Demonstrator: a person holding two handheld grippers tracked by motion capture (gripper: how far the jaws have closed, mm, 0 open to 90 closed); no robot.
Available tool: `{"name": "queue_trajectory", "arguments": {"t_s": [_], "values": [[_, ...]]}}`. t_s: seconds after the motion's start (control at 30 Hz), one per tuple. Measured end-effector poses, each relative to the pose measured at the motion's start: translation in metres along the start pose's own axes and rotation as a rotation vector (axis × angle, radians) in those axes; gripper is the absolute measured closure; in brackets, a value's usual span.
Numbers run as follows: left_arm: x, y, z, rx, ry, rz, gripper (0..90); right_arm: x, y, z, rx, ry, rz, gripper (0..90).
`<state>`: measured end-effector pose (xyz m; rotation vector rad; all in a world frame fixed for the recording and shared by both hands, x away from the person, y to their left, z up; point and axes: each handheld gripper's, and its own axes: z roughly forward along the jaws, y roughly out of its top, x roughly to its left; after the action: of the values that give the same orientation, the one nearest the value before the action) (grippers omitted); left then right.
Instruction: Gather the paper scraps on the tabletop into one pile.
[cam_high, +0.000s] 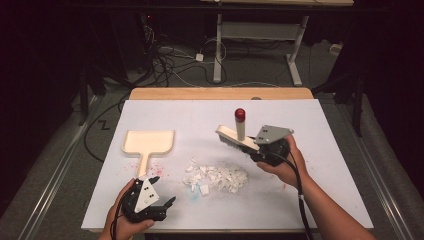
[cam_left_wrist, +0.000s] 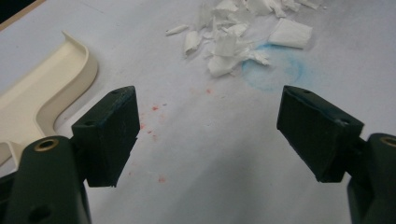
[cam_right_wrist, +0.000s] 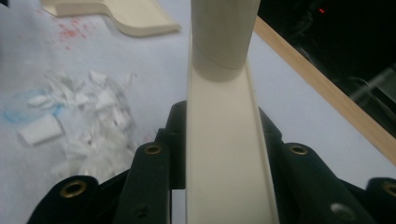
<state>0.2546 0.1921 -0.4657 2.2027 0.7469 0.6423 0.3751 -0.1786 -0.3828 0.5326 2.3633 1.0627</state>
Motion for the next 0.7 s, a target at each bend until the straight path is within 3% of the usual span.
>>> {"name": "queue_trajectory", "arguments": {"t_s": [0.03,0.1,0.13,0.27,0.3,0.37,0.4,0.43,0.47,0.5,0.53,0.57,0.6,0.63,0.67,0.7], "values": [[0.0,0.0,0.001,0.002,-0.002,-0.001,20.1,0.0,0.0,0.0,0.0,0.0,0.0,68.0],[-0.001,0.001,0.002,0.007,-0.007,0.005,20.1,0.003,-0.012,-0.008,0.034,-0.063,0.035,68.0],[-0.003,0.002,0.003,0.011,-0.008,0.015,20.1,0.004,-0.024,-0.016,0.056,-0.104,0.079,68.0],[-0.003,0.003,0.002,0.006,-0.003,0.017,20.1,0.004,-0.032,-0.029,0.015,-0.112,0.13,68.0],[-0.001,0.004,0.0,-0.004,0.009,0.004,20.1,0.009,-0.028,-0.037,-0.033,-0.099,0.162,68.0],[0.002,0.004,-0.001,-0.011,0.018,-0.006,20.1,0.022,-0.019,-0.04,-0.081,-0.039,0.199,68.0],[0.004,0.004,-0.003,-0.016,0.034,-0.013,20.1,0.031,-0.014,-0.039,-0.097,-0.027,0.198,68.0],[0.009,0.004,-0.007,-0.027,0.086,-0.029,20.0,0.041,-0.009,-0.037,-0.115,0.006,0.205,68.0],[0.009,0.004,-0.007,-0.027,0.086,-0.029,20.0,0.051,-0.006,-0.034,-0.126,0.053,0.223,68.0],[0.012,0.003,-0.01,-0.037,0.101,-0.038,19.9,0.062,-0.002,-0.029,-0.134,0.089,0.24,68.0],[0.015,0.002,-0.013,-0.046,0.113,-0.05,19.9,0.062,-0.002,-0.029,-0.134,0.089,0.24,68.0],[0.021,-0.001,-0.02,-0.074,0.132,-0.097,19.8,0.084,0.007,-0.018,-0.129,0.122,0.237,68.0],[0.021,-0.001,-0.02,-0.074,0.132,-0.097,19.9,0.094,0.01,-0.013,-0.132,0.146,0.23,68.0],[0.027,-0.003,-0.026,-0.101,0.151,-0.127,19.9,0.103,0.014,-0.007,-0.132,0.178,0.213,68.0],[0.027,-0.003,-0.026,-0.101,0.151,-0.127,19.8,0.103,0.014,-0.007,-0.132,0.178,0.213,68.0],[0.029,-0.004,-0.029,-0.113,0.162,-0.141,19.8,0.119,0.021,0.006,-0.122,0.223,0.213,68.0]]}}
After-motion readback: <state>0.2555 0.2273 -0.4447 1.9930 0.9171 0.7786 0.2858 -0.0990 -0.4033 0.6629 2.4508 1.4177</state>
